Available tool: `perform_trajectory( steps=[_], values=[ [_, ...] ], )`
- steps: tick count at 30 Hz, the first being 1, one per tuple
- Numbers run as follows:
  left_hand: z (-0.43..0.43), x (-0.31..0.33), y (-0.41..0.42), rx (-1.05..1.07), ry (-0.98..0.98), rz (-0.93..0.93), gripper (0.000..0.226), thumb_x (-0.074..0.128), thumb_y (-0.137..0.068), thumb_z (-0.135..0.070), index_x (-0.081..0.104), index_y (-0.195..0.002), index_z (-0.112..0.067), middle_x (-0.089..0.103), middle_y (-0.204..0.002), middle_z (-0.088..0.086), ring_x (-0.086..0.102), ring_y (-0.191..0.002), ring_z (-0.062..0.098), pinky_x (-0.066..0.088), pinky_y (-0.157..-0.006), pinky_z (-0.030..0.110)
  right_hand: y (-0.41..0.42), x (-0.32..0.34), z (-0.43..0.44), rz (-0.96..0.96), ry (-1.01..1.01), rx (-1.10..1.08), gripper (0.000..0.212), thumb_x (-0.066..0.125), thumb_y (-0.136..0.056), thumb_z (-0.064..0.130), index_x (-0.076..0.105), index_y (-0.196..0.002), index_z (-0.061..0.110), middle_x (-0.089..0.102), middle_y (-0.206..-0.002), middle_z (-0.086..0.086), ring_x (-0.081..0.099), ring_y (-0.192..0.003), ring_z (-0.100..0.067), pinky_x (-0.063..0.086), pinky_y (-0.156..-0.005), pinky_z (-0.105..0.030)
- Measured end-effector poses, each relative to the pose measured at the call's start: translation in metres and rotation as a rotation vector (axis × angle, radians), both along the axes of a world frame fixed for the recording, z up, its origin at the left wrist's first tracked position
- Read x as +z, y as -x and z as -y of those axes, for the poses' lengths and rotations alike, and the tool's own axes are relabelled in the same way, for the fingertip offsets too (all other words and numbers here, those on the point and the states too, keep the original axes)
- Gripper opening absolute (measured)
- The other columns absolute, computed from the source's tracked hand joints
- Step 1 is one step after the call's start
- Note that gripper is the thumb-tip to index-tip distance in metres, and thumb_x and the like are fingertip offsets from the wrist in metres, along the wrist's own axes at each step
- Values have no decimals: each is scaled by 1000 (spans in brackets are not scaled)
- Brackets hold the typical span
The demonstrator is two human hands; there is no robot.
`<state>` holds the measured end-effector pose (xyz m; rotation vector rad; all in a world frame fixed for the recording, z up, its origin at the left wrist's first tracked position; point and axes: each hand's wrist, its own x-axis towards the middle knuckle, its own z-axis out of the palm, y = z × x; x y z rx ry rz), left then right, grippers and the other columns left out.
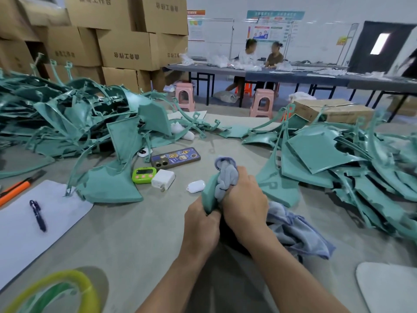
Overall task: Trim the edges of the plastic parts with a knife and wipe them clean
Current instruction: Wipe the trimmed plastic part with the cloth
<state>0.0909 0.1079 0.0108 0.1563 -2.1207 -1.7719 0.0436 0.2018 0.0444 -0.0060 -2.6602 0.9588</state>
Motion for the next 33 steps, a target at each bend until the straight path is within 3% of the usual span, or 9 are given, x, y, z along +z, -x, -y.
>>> perform_trajectory(
  steps=[3,6,11,16,19,22,28,31,33],
  values=[
    [-1,0,0,18,44,2,7,49,-64,-17,53,-63,-23,54,-54,-15,38,-50,5,32,-47,18,8,4,-2,65,20,-13,18,44,-85,45,37,-91,29,51,-82,0,45,-69,-28,30,-65,-38],
    [-1,-1,-1,27,50,26,8,51,-64,-17,48,-60,-24,51,-51,-13,37,-49,8,31,-47,21,21,7,-9,139,-8,-16,13,47,-91,38,43,-95,26,45,-78,5,52,-81,-31,34,-71,-35],
    [-1,3,-3,51,25,43,8,52,-66,-17,45,-62,-18,47,-49,-12,36,-48,9,30,-45,21,29,12,-4,176,-6,-24,23,47,-93,38,53,-108,21,60,-106,-4,62,-104,-31,36,-77,-33],
    [-2,0,-5,111,83,63,26,61,-79,2,48,-63,-14,50,-56,-7,40,-51,11,32,-46,22,35,10,-28,344,79,-154,32,46,-98,19,62,-124,9,63,-128,-16,61,-117,-36,45,-86,-36],
    [-1,1,-6,136,112,45,27,62,-80,4,51,-65,-15,55,-59,-4,47,-51,6,35,-47,20,33,10,-38,249,12,-208,29,42,-100,21,63,-119,14,66,-123,-15,62,-111,-37,44,-85,-37],
    [8,3,-1,216,-99,51,21,65,-82,5,63,-74,-14,66,-62,-8,57,-53,-4,41,-48,13,29,23,-56,5,-34,-259,24,40,-97,17,58,-111,21,63,-114,-11,62,-101,-37,43,-79,-40],
    [25,3,15,316,-700,79,12,74,-83,0,72,-91,-9,77,-77,-8,73,-66,7,54,-50,19,6,26,-108,-265,329,-433,10,53,-93,20,56,-91,28,62,-89,0,55,-75,-26,40,-65,-38],
    [26,6,16,324,-851,117,10,75,-85,-4,71,-93,-8,78,-77,-3,75,-65,13,56,-50,26,-7,8,-114,-270,813,-351,16,58,-94,14,63,-81,22,68,-78,-2,63,-75,-24,51,-67,-38],
    [30,9,14,352,-905,147,12,77,-83,-7,72,-94,-10,79,-81,0,75,-66,19,59,-54,34,-16,0,-122,-233,1008,-386,22,58,-95,7,62,-78,19,66,-73,-2,61,-75,-26,50,-68,-38]
  ],
)
